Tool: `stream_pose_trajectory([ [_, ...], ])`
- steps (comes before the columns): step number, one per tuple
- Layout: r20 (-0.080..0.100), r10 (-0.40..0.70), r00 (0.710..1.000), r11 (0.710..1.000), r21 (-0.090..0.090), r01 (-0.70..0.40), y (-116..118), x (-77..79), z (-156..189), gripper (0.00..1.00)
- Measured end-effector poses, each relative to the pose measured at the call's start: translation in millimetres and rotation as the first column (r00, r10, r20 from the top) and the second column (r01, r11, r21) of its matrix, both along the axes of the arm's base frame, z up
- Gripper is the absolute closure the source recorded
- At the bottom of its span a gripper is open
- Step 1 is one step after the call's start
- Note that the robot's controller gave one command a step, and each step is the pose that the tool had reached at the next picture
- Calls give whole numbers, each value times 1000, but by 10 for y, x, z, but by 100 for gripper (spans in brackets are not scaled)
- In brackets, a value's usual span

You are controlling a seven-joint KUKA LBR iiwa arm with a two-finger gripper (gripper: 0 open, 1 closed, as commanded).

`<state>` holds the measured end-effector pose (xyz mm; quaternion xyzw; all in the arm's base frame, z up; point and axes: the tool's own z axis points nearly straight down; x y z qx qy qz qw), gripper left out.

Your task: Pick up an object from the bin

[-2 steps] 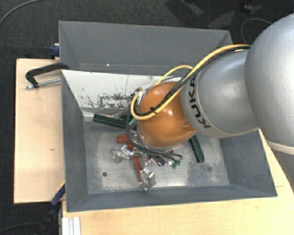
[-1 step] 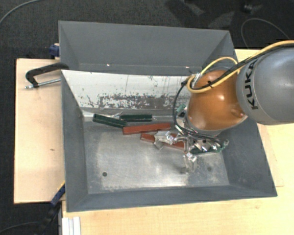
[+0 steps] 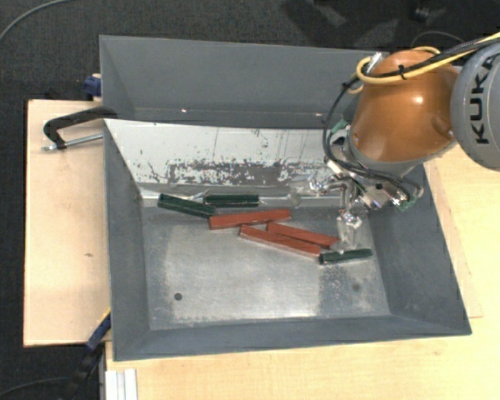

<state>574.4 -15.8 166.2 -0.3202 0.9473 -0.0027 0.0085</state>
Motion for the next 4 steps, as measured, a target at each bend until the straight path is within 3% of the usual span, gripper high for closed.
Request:
stream_pose_trajectory([
  [1,-23,-21,1000,1000,-1,21,-808,-32,-949,0],
  [2,-16,-15,1000,1000,1,15,-763,-8,-898,100],
  [3,-2,82,997,997,-2,-82,-744,-6,532,100],
  [4,-12,401,916,916,-1,-401,-760,-32,401,100],
])
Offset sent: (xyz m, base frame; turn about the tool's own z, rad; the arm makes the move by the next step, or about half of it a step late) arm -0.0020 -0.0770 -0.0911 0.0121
